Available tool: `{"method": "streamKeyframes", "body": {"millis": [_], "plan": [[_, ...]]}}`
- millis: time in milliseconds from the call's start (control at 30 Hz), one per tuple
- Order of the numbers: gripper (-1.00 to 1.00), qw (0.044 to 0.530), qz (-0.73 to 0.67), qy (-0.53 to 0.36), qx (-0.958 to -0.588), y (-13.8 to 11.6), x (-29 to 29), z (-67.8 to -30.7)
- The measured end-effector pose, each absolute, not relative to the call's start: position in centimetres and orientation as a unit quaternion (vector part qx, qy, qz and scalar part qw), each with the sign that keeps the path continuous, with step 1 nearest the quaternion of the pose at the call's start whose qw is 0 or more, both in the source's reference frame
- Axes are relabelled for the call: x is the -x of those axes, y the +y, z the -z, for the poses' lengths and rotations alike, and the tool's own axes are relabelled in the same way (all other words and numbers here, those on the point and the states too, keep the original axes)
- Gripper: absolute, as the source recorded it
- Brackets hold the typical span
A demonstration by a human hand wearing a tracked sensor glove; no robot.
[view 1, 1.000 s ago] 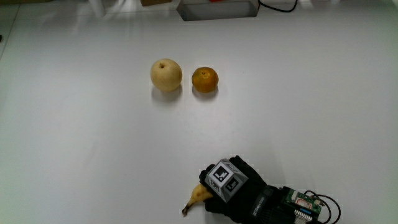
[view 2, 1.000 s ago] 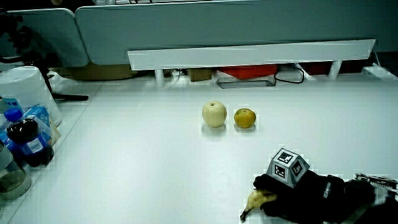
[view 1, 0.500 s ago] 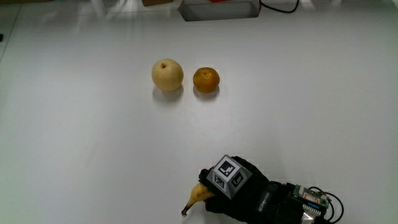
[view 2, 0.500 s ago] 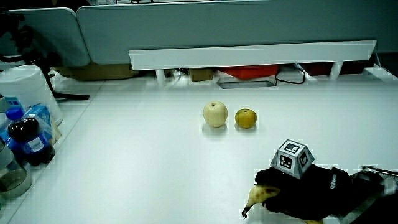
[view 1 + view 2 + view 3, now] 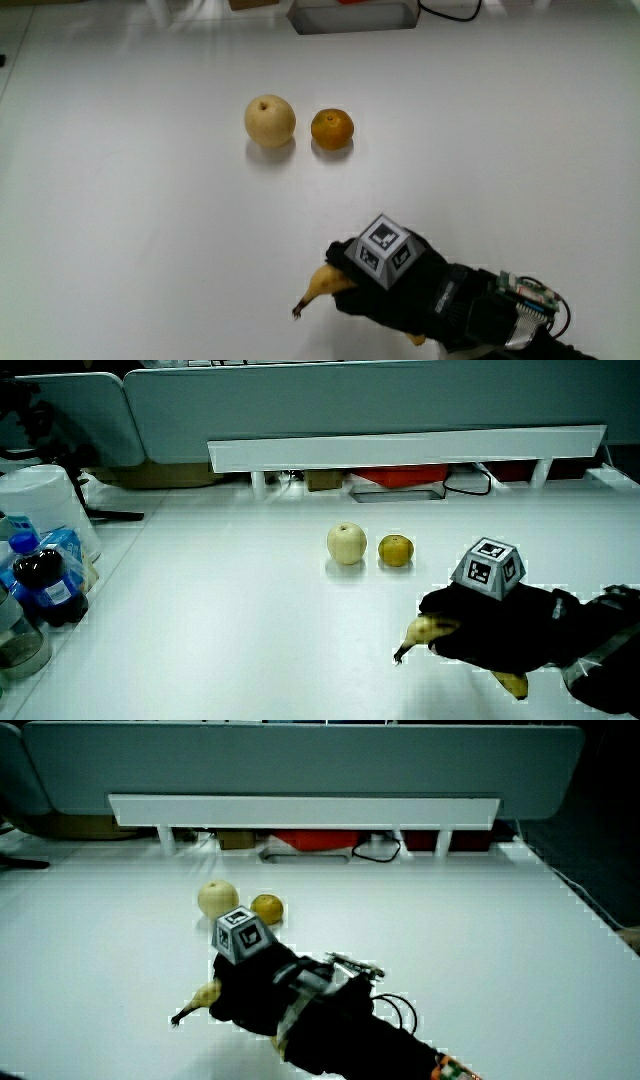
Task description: Pick banana
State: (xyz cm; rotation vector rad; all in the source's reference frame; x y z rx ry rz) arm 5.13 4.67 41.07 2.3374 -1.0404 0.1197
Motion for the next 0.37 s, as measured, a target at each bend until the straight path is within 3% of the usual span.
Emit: {"method": "streamKeyframes", "body": {"millis": [367], "plan": [[1.00, 0.244, -0.044, -0.325, -0.913, -1.8, -6.6, -39.7]]}}
